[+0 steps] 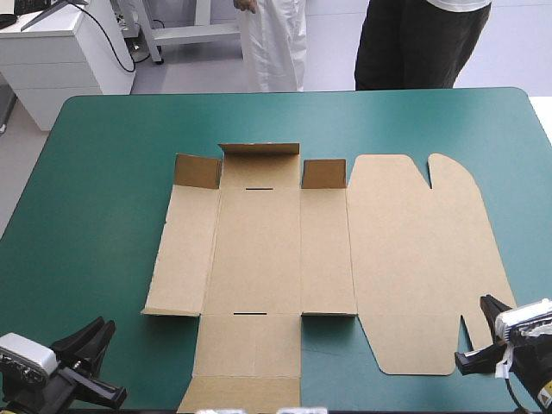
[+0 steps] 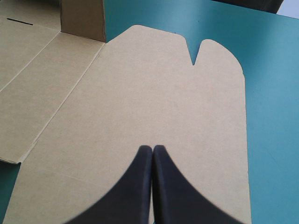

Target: Fold the box

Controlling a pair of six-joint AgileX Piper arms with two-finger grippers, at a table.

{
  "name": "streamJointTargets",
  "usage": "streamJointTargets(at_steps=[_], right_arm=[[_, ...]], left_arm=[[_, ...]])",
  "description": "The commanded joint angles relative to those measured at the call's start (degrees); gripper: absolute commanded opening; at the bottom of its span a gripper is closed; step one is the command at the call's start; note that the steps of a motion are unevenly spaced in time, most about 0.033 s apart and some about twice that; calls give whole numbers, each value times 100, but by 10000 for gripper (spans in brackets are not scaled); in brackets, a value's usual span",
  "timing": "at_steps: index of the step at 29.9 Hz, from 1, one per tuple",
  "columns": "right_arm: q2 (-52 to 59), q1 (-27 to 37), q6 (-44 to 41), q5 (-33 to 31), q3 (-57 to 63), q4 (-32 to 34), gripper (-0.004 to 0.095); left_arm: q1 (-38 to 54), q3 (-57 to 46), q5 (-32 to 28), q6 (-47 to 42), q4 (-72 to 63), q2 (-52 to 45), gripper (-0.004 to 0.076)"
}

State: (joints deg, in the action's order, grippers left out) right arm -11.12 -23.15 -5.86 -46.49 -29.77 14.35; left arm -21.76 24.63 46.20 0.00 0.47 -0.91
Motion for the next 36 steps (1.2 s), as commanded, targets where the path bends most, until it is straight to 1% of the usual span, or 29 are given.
streamJointTargets(at_steps=[1, 2, 3, 5, 6, 9, 14, 17, 19, 24, 28, 30, 32, 36], right_arm=[[-70, 28, -7, 471, -102, 44, -22], [-70, 28, -7, 471, -94, 44, -22], [-70, 28, -7, 471, -84, 44, -22], [-70, 28, -7, 471, -87, 34, -22], [-70, 28, -7, 471, -87, 34, -22], [-70, 28, -7, 461, -87, 11, -22], [-70, 28, 14, 461, -87, -188, -21], [-70, 28, 14, 461, -87, -177, -21], [-70, 28, 14, 461, -87, -177, -21], [-70, 28, 14, 461, -81, -177, -21], [-70, 28, 37, 450, -81, -165, -21], [-70, 28, 37, 450, -81, -165, -21], [-70, 28, 37, 442, -65, -176, -21], [-70, 28, 37, 468, 152, -234, -22]], left_arm=[[-17, 128, -432, 0, -4, -46, 345], [-17, 128, -432, 0, -4, -46, 428], [-17, 128, -432, 0, -4, -46, 489], [-17, 128, -432, 0, -4, -46, 589], [-17, 128, -432, 0, -47, -46, 607], [-17, 128, -432, -42, -164, -46, 595], [-17, 128, -432, 0, -237, -46, 538], [-17, 140, -370, 0, -249, 46, 509], [-17, 140, -370, -210, -249, 206, 507], [-17, 151, -419, -598, -242, 1008, 507], [-17, 368, -627, -925, -227, 1688, 507], [-17, 625, -746, -942, -181, 2079, 507], [-17, 915, -734, -942, -47, 2493, 507], [-17, 1599, -522, -953, 321, 3328, 507]])
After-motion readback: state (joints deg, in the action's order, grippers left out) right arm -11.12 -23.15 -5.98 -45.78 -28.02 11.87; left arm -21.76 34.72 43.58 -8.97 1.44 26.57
